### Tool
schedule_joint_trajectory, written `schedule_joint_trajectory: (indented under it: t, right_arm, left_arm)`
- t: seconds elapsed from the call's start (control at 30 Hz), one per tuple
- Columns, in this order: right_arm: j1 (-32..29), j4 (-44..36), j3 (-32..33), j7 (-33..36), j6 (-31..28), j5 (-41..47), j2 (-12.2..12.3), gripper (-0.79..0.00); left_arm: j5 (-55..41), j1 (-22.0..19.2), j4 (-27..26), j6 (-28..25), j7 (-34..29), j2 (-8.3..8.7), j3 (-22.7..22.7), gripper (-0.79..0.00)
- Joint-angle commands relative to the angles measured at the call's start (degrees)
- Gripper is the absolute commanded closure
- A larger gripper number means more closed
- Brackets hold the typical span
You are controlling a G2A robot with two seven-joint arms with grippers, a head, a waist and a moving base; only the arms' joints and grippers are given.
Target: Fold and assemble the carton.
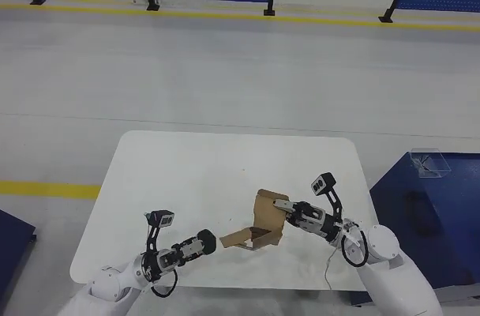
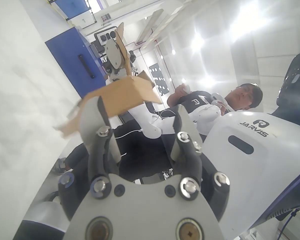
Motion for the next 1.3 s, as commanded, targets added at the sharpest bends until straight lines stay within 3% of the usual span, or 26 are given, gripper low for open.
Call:
schedule_joint_trajectory:
  t: [0.0, 0.3, 0.73, 1.0, 1.27]
  right_arm:
    - [-0.3, -0.7, 0.4, -0.9, -0.3, -1.3, 0.0, 0.000]
    - [-0.9, -2.1, -1.0, -2.3, -0.4, -1.6, -0.5, 0.000]
    - [-1.6, -3.3, -4.5, -2.1, -0.6, -0.6, -1.4, 0.000]
    - [-1.4, -2.0, -7.5, -0.1, 1.6, 5.7, -2.3, 0.000]
    - [-1.1, 2.0, -1.6, 2.2, 3.5, 14.6, -2.1, 0.000]
  left_arm:
    - [0.5, 0.4, -1.6, 0.0, 0.0, 0.18, 0.6, -0.785]
    - [3.8, 1.5, -7.7, 0.6, -0.6, 1.33, 3.8, -0.785]
    - [7.6, -0.4, -10.3, -0.6, 0.6, 2.70, 10.1, -0.785]
    - [8.8, -2.8, -8.8, -3.7, 3.7, 2.86, 14.2, -0.785]
    - [7.3, -3.6, -6.4, -6.7, 6.7, 4.24, 14.5, -0.785]
